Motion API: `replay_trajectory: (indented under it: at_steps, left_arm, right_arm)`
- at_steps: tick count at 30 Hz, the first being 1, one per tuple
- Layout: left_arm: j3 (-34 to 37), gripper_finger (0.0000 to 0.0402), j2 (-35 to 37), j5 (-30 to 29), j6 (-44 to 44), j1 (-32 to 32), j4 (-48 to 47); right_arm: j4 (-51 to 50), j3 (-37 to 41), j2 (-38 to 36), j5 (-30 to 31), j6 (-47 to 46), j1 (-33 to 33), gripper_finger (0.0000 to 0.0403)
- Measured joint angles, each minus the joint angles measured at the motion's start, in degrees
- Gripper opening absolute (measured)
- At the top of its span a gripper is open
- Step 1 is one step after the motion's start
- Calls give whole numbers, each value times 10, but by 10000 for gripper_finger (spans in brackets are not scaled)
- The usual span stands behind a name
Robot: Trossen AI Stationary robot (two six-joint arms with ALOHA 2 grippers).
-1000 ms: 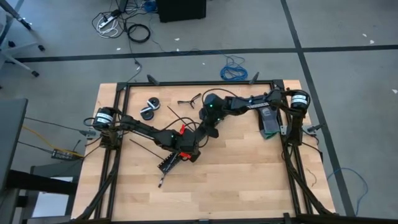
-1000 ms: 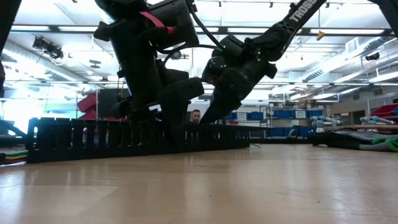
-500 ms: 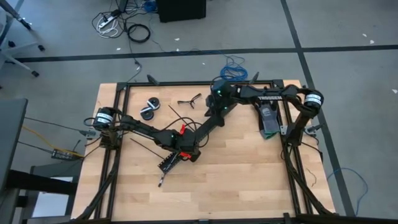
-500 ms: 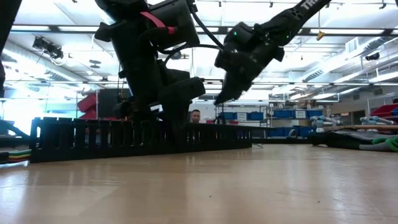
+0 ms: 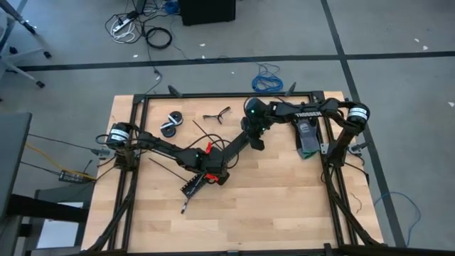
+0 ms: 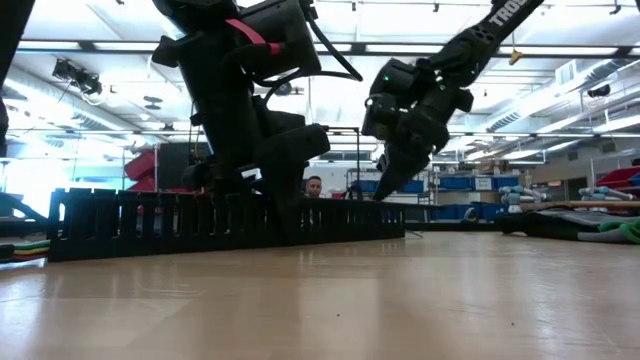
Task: Ziptie cables
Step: Insert the black cover of the black cable duct
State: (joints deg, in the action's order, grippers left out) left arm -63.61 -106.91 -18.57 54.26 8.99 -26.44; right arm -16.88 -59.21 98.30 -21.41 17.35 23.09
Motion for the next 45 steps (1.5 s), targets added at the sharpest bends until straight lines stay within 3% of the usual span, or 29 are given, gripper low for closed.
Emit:
replay_trajectory:
  at_steps: [7, 23, 30, 39, 45]
  left_arm:
    - [0, 249, 0, 0, 2, 0, -3]
    - [0, 249, 0, 2, -2, 0, 1]
    - [0, 249, -1, -3, 2, -1, 3]
    - [0, 249, -1, -2, 2, 0, 3]
    - [0, 249, -1, -2, 2, 0, 4]
  right_arm:
    - [67, 52, -2, -8, -38, -12, 0]
    - [130, 52, 0, 22, -87, -94, 0]
    - [90, 6, -11, 13, -84, -72, 0]
    - [-9, 2, -19, 27, -40, -48, 0]
    - [22, 1, -10, 42, -29, -53, 0]
